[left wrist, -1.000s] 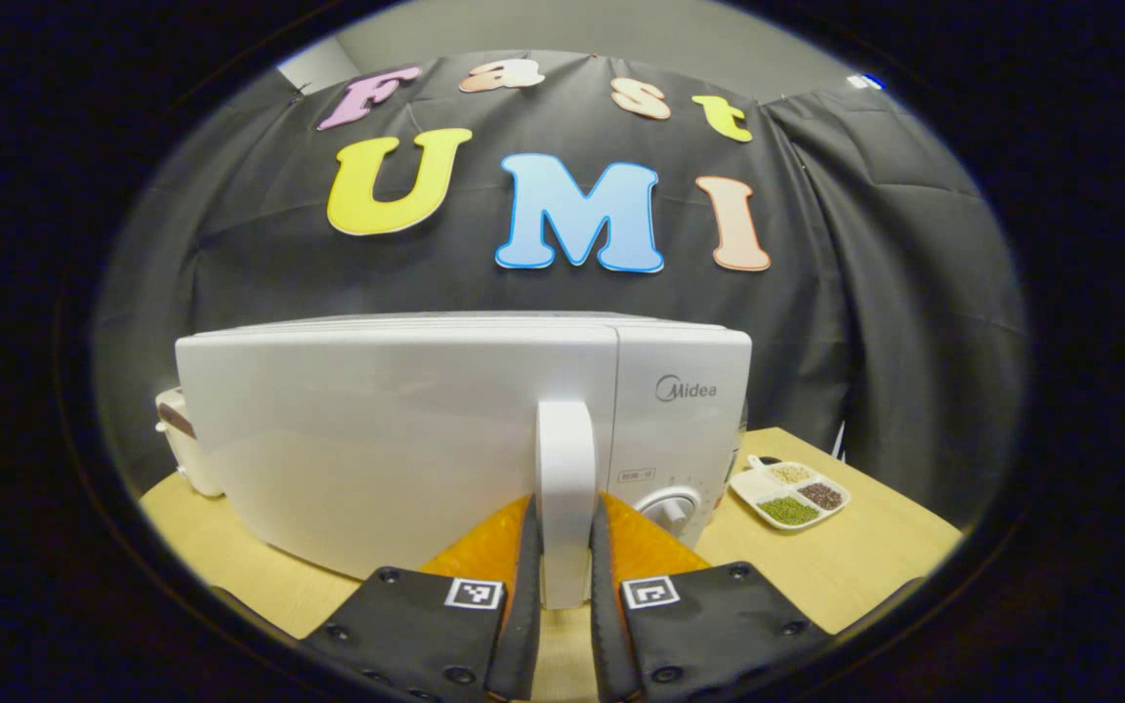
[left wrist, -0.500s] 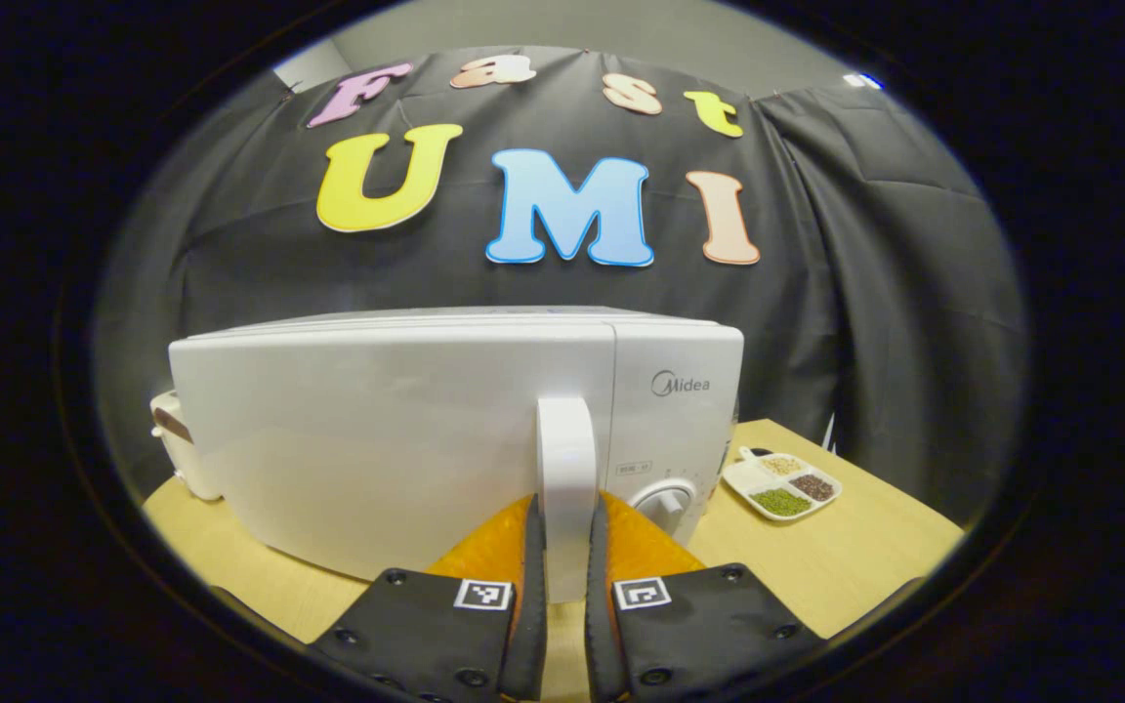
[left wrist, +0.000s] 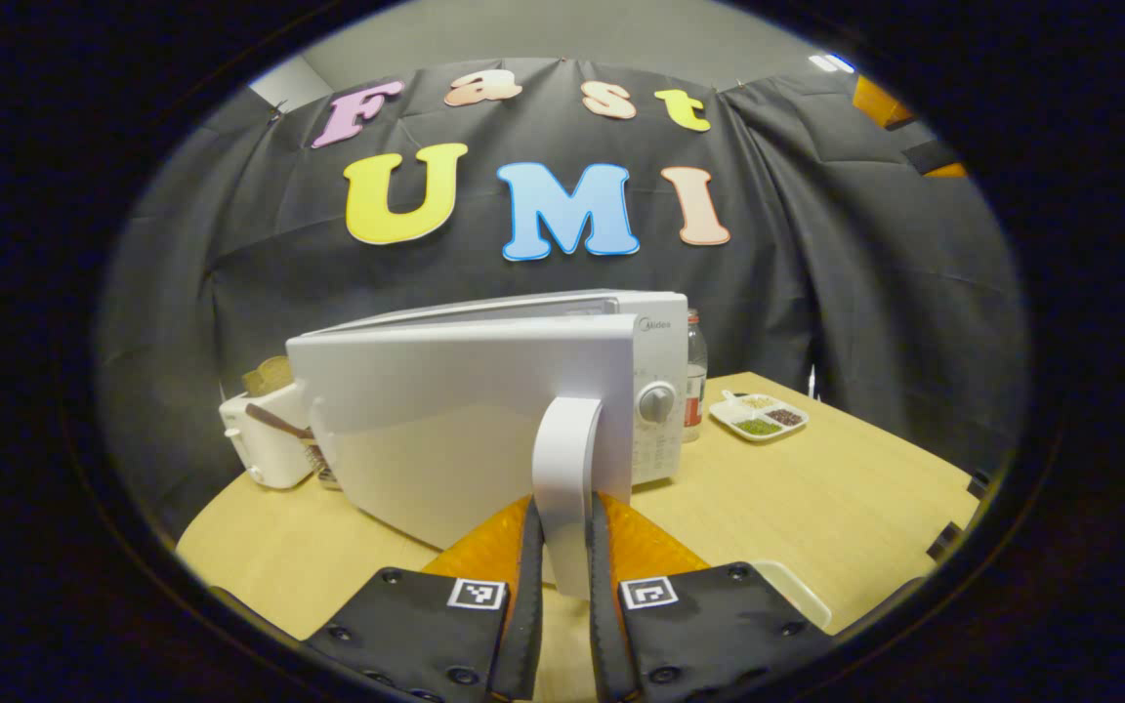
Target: Open the microwave oven with the left hand, put the food in, and close the microwave oven.
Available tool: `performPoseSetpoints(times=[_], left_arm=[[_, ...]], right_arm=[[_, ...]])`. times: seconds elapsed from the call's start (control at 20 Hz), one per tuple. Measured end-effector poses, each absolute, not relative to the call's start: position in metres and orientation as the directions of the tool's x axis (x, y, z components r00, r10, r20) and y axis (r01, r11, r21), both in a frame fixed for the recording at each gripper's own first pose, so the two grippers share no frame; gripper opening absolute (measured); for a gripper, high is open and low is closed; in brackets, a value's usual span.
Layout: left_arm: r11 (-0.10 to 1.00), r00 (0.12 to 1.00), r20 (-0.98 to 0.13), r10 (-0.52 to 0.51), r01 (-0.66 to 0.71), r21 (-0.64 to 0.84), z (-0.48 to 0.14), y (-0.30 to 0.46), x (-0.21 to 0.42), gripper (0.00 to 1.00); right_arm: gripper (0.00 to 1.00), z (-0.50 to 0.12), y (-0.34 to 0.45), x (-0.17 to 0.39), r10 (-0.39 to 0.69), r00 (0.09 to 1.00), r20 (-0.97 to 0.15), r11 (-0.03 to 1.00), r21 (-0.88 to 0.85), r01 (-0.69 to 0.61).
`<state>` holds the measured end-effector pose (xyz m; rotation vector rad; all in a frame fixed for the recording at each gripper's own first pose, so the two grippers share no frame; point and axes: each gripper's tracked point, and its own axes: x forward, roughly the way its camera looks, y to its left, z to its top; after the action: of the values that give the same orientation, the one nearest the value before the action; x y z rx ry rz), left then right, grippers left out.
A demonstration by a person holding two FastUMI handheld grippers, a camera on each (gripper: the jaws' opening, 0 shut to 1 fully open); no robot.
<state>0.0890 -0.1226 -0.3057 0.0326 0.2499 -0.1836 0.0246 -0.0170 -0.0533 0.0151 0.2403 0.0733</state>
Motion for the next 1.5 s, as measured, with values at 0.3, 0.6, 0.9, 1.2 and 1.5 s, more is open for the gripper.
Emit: performPoseSetpoints(times=[0.3, 0.6, 0.9, 1.2, 1.5], left_arm=[[0.998, 0.946, -0.324, -0.026, 0.044, 0.049, -0.316, -0.040, 0.024, 0.36], [0.998, 0.936, -0.353, 0.017, 0.004, 0.057, -0.320, 0.028, 0.000, 0.52], [0.995, 0.952, -0.297, 0.075, -0.050, 0.091, -0.301, 0.090, -0.023, 0.97], [0.986, 0.945, -0.293, 0.145, -0.114, 0.122, -0.289, 0.130, -0.049, 0.97], [0.973, 0.945, -0.245, 0.215, -0.185, 0.140, -0.252, 0.159, -0.070, 0.97]], right_arm=[[0.96, -0.056, 0.025, 0.022, 0.169, 0.961, -0.220, 0.986, 0.049, -0.162], [0.96, -0.075, 0.061, 0.013, 0.226, 0.945, -0.237, 0.974, 0.045, -0.222], [0.94, -0.094, 0.094, 0.011, 0.273, 0.926, -0.259, 0.961, 0.041, -0.272], [0.96, -0.106, 0.109, 0.009, 0.308, 0.912, -0.272, 0.950, 0.030, -0.312], [0.96, -0.148, 0.100, 0.016, 0.293, 0.905, -0.307, 0.951, -0.006, -0.309]])
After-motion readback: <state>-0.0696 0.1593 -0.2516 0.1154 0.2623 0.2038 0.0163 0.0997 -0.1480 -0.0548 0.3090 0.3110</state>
